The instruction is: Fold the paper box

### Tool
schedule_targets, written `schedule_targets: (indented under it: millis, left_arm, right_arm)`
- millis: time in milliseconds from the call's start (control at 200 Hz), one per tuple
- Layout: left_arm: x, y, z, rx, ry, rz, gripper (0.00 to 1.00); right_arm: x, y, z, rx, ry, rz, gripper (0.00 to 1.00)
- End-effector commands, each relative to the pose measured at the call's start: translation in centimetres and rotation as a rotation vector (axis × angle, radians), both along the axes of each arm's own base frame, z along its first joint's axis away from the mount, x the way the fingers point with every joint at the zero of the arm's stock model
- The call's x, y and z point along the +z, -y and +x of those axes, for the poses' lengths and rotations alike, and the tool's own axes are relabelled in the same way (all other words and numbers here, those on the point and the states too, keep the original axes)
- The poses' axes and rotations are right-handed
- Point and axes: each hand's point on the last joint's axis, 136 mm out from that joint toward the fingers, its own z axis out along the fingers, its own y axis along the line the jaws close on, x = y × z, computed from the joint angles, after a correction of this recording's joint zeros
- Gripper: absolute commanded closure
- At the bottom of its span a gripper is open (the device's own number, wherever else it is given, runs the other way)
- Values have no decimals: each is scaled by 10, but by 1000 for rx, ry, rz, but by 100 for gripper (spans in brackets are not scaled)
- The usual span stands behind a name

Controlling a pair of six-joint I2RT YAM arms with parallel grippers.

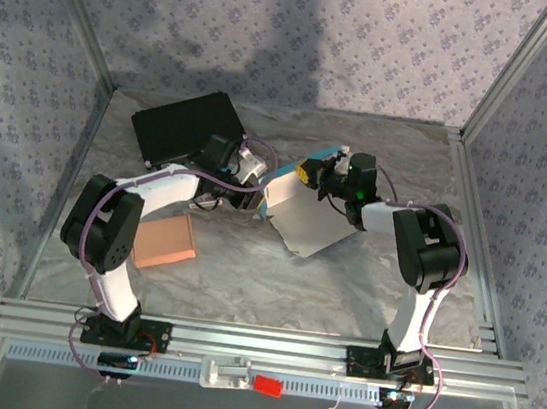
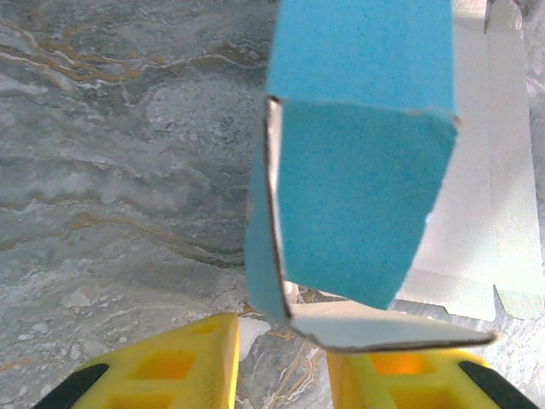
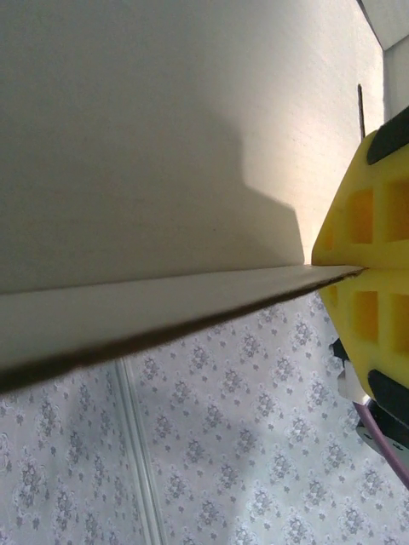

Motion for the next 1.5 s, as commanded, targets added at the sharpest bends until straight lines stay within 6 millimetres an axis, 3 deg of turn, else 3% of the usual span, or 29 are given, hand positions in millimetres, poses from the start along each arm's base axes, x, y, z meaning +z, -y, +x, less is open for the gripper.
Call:
schedule_targets:
  millis: [0,370,750,1499]
  left_arm:
    - [5,8,-2,-56,11,-14,67]
    - [2,18,1,-55,10,-30,69]
    - [11,31,6,-56,25,-99,75]
    - [-7,31,21,96,24,-61,69]
  right_arm:
    - [-7,0,-4,12,-27,6,100]
    - [-3,-3,-4,13,-24,14,100]
    - [-3,-4,-4,13,-27,26,100]
    - [-18,-4,-12,-31,15,34,100]
